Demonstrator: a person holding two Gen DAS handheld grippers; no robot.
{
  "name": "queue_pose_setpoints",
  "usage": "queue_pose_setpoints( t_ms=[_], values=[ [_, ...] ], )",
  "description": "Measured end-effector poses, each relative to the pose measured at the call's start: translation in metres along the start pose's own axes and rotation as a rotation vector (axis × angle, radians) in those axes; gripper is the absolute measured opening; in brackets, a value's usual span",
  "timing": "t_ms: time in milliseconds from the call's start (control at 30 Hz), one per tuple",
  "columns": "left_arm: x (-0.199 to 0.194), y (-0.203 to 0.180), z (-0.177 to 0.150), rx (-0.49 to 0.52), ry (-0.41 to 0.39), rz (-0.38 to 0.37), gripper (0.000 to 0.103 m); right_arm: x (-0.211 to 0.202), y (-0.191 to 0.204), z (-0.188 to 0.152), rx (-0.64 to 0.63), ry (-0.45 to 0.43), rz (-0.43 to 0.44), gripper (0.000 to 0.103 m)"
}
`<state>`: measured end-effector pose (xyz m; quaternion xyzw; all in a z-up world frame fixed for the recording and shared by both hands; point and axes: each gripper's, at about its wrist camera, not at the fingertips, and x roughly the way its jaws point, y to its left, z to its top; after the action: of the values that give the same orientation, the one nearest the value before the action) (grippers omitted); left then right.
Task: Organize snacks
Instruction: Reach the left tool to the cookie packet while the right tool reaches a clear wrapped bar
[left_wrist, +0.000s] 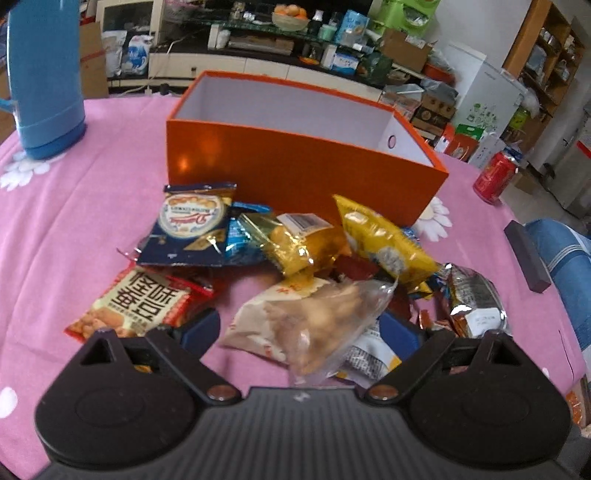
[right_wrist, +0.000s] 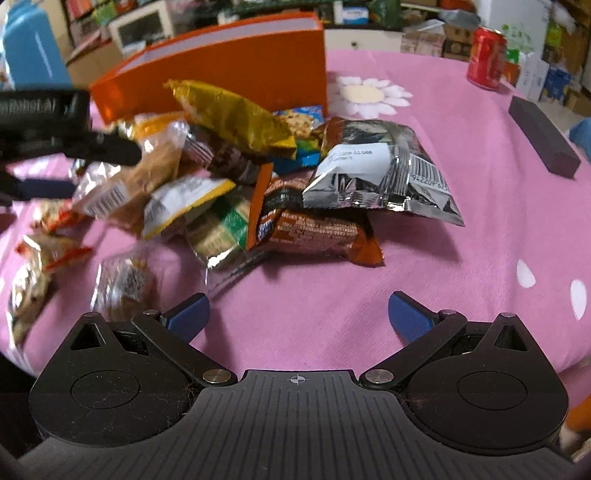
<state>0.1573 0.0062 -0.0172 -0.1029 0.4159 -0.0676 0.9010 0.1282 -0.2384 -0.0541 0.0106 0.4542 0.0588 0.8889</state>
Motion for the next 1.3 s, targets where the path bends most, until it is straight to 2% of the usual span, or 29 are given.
queue_pose_setpoints(
  t_ms=[67,167,300,367,433,567,667,767,900,967,1100,1233,1300],
  values=[
    [-0.016,0.008,-0.009,0.013,-0.005,0.004,0.092,-0.001,0.000,0.001,0.005,0.014,0.001,0.086],
    [-0.046,0.033,-0.029,-0.006,-0.011,0.018,0.092,-0.009,-0.006,-0.001,0.069,0.009,0.080,0.086],
    [-0.064,0.063,-0.052,-0.016,0.003,0.126,0.092,-0.015,-0.004,-0.005,0.113,0.003,0.128,0.086],
    [-0.060,0.074,-0.052,-0.020,0.014,0.147,0.092,-0.017,0.002,-0.004,0.111,0.000,0.158,0.086],
    [-0.050,0.081,-0.049,-0.016,0.023,0.138,0.092,-0.020,0.012,-0.001,0.094,-0.003,0.183,0.086],
    [-0.029,0.085,-0.053,-0.002,0.079,0.165,0.093,-0.031,0.032,0.002,0.025,-0.016,0.210,0.086],
    [-0.020,0.089,-0.064,0.055,0.097,0.290,0.093,-0.032,0.039,0.003,0.006,-0.008,0.214,0.086],
    [-0.025,0.113,-0.064,0.029,0.081,0.315,0.090,-0.026,0.041,0.002,0.002,0.009,0.198,0.086],
    [-0.023,0.140,-0.051,0.014,0.053,0.386,0.089,-0.021,0.039,0.000,0.020,0.031,0.191,0.086],
    [-0.027,0.150,-0.045,-0.022,0.060,0.373,0.087,-0.022,0.041,0.000,0.011,0.028,0.191,0.086],
    [-0.064,0.151,-0.053,-0.129,0.012,0.279,0.093,-0.032,0.054,0.004,-0.024,-0.007,0.224,0.086],
    [-0.078,0.136,-0.076,-0.172,0.075,0.246,0.093,-0.026,0.078,0.008,-0.087,-0.019,0.270,0.086],
    [-0.076,0.125,-0.081,-0.147,0.097,0.239,0.093,-0.020,0.087,0.009,-0.111,-0.026,0.271,0.085]
  ],
)
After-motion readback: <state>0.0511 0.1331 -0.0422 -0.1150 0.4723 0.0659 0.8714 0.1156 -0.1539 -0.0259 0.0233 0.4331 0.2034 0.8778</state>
